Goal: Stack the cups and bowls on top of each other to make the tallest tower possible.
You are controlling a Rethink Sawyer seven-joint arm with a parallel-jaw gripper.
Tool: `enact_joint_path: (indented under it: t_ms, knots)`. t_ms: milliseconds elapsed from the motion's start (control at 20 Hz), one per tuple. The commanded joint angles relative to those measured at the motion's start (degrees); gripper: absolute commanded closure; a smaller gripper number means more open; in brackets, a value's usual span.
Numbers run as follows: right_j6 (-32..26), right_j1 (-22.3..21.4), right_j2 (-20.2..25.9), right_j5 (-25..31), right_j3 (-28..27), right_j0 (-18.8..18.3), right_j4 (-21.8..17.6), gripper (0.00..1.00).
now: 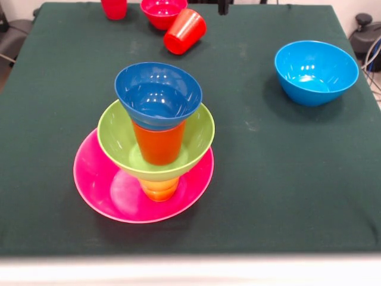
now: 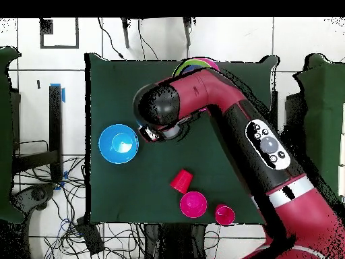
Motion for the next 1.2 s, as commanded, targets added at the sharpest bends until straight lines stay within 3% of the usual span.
enact_joint_path:
  t_ms: [50,250,800,1200]
  knots:
    - [9.61,-5.54,-7.62,-7.48,11.52,-1.27,0.07,0.0]
    - [10.13,-7.34,-9.14,-10.83,15.49,-1.12,-0.02,0.0]
    - [16.39,-7.8,-16.94,-26.42,24.63,2.16,-5.28,0.0]
    - [18.39,-7.37,-22.15,-34.92,26.86,3.93,-6.59,0.0]
